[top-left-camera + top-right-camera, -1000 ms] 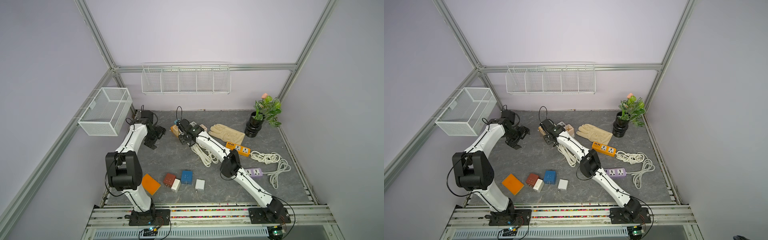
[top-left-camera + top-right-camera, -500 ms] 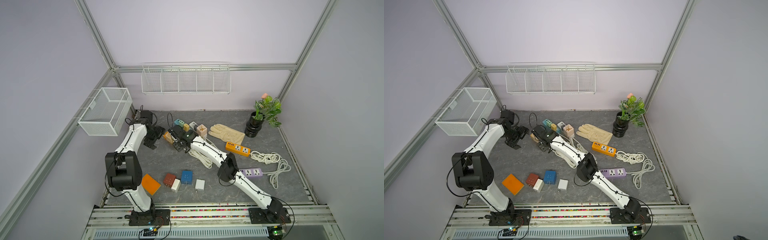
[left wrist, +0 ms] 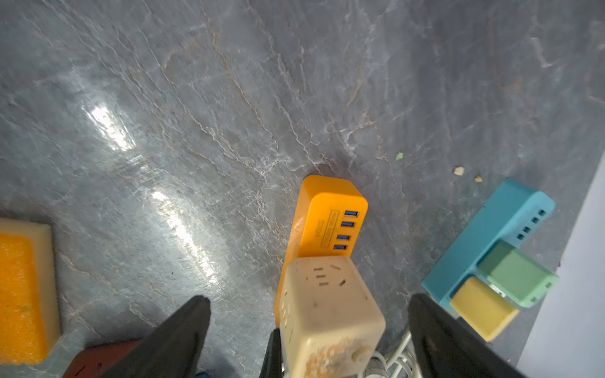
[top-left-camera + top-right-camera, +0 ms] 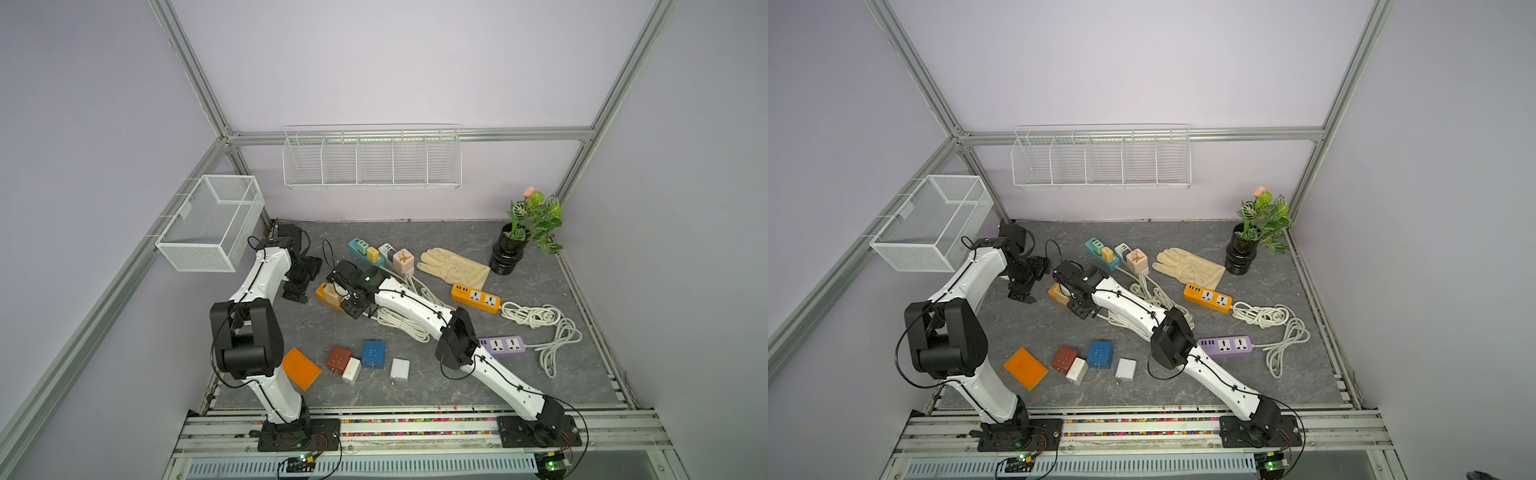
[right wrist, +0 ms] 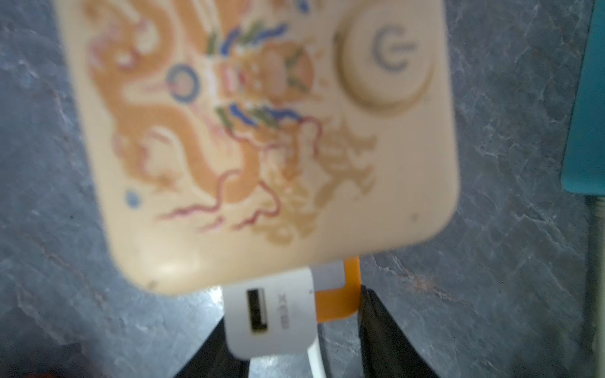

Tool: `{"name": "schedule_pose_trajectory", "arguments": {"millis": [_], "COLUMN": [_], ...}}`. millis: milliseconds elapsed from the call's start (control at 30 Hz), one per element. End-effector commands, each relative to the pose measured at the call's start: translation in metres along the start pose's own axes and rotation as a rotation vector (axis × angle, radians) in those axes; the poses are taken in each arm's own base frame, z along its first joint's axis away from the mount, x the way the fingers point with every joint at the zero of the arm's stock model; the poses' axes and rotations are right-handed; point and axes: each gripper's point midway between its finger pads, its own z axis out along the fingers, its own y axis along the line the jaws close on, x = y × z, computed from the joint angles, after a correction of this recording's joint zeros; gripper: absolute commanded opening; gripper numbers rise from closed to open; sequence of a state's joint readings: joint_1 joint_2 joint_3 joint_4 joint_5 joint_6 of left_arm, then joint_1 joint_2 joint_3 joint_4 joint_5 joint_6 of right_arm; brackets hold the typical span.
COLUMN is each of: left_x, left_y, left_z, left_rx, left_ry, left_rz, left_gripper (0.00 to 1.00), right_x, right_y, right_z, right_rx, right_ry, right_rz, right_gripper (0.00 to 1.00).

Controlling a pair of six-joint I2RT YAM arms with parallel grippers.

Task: Pull the plug off the socket
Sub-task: Move the socket to the center of the board.

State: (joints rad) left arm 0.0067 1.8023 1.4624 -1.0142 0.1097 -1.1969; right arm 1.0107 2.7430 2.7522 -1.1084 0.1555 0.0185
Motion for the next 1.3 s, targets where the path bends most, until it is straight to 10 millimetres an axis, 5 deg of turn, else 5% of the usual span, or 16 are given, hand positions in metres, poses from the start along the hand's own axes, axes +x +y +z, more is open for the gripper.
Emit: {"name": "schedule_pose_trajectory", "arguments": {"millis": [0, 300, 667, 933, 1100, 1267], "left_x": [-0.001, 0.009, 0.0, -0.002, 0.005, 0.008], "left_y": [0.0, 0.017, 0.001, -0.003, 0.001, 0.014], "left_z": [0.017, 0.04, 0.05, 0.069, 0.083, 0.087], "left_rx": [-0.035, -0.103, -0.069, -0.083, -0.111, -0.129], "left_ry": [0.027, 0.086, 0.059, 0.074, 0.116, 0.105], "left_rz": [-0.043, -0.054, -0.051, -0.05, -0.051, -0.068], "left_gripper": [0.99, 1.0, 1.0, 0.98, 0.87, 0.63], "right_x": [0.031, 0.044, 0.067, 0.069, 0.067, 0.068], "right_y": [0.017, 0.017, 0.018, 0.013, 0.009, -0.003], "right_z": [-0.001, -0.007, -0.02, -0.056, -0.078, -0.1], "right_rx": [-0.066, -0.075, -0.085, -0.083, -0.07, -0.036], "right_ry": [0.107, 0.096, 0.056, -0.027, -0.088, -0.147], "right_rz": [-0.021, -0.008, -0.026, -0.018, -0.01, 0.027], "right_gripper": [0.43, 0.47, 0.49, 0.72, 0.82, 0.87]}}
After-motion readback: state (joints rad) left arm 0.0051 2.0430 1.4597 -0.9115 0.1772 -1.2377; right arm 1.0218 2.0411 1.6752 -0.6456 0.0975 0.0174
